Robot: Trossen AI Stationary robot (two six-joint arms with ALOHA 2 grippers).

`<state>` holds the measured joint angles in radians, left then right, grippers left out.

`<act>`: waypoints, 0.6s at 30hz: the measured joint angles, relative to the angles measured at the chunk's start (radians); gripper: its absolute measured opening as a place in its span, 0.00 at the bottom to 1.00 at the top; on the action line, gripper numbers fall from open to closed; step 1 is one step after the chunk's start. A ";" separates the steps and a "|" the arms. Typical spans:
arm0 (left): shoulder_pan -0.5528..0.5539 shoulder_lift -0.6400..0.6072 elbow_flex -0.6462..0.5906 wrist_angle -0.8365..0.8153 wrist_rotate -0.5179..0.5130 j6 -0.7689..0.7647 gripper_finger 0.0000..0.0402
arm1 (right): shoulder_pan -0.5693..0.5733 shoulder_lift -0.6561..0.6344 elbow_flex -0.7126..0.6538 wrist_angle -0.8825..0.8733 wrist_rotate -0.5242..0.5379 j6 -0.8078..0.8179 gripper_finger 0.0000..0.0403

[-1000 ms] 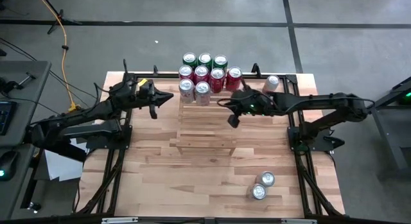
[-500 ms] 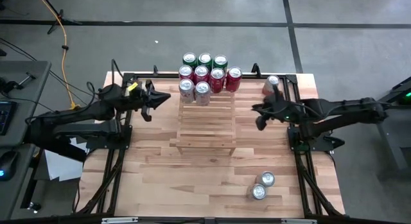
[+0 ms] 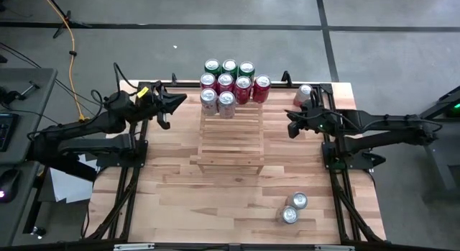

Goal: Place canned beverage on shelf
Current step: Put the top silver soda can on the shelf aligned with the other silver soda cans

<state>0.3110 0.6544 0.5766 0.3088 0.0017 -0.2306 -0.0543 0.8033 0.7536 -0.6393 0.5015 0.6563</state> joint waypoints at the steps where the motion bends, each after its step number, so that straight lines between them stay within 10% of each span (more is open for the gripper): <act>1: 0.004 0.000 0.000 0.000 0.000 0.014 0.00 | -0.004 -0.001 0.000 0.001 -0.011 0.006 0.00; 18: 0.010 -0.002 0.000 -0.006 0.012 0.088 0.02 | -0.013 0.000 0.000 0.154 -0.034 0.088 0.00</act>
<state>0.3214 0.6525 0.5766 0.3031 0.0139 -0.1427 -0.0677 0.8036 0.7536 -0.4857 0.4675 0.7441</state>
